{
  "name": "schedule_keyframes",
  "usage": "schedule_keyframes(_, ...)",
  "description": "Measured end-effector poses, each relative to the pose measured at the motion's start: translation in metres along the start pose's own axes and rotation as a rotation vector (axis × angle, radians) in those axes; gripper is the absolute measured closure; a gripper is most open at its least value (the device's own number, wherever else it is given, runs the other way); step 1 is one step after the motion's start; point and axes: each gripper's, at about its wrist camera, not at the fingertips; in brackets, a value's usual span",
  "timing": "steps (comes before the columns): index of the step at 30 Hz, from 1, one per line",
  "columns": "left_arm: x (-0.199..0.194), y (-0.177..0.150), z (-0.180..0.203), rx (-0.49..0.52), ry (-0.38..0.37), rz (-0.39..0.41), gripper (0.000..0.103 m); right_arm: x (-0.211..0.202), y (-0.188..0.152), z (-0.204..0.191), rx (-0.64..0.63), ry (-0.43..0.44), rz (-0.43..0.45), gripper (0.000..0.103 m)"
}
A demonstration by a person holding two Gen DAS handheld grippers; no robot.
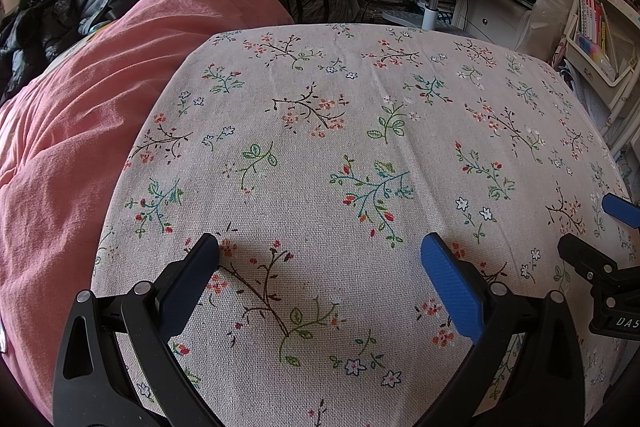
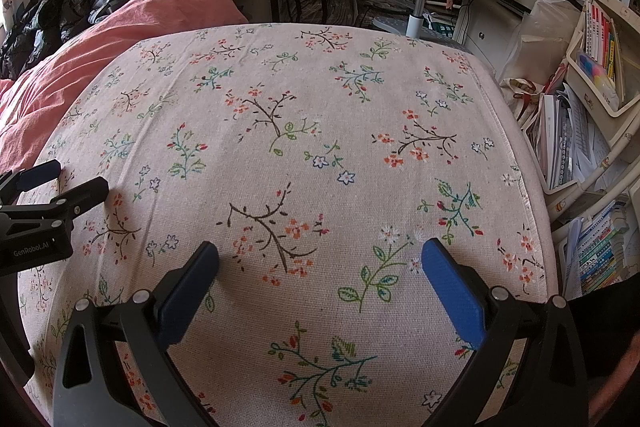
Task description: Collect trash
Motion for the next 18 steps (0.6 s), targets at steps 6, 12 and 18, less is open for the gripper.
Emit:
schedule_keyframes(6, -0.004, -0.001, 0.003, -0.087, 0.031, 0.0, 0.006, 0.0, 0.001, 0.0, 0.0, 0.0, 0.0, 0.006)
schedule_keyframes(12, 0.002, 0.006, 0.016, -0.273, 0.117, 0.002, 0.006, 0.004, 0.01, 0.003, 0.0, -0.001, -0.001, 0.006)
schedule_keyframes(18, 0.003, 0.006, 0.014, -0.283, 0.115, 0.002, 0.006, 0.005, 0.01, 0.005, 0.0, 0.0, -0.001, 0.006)
Point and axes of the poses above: each gripper's, at about its wrist camera, not at the fingertips, and x roughly the way its jaws point, z to its right, y to its top, and after that the axes turned 12 degrees about -z, right-handed
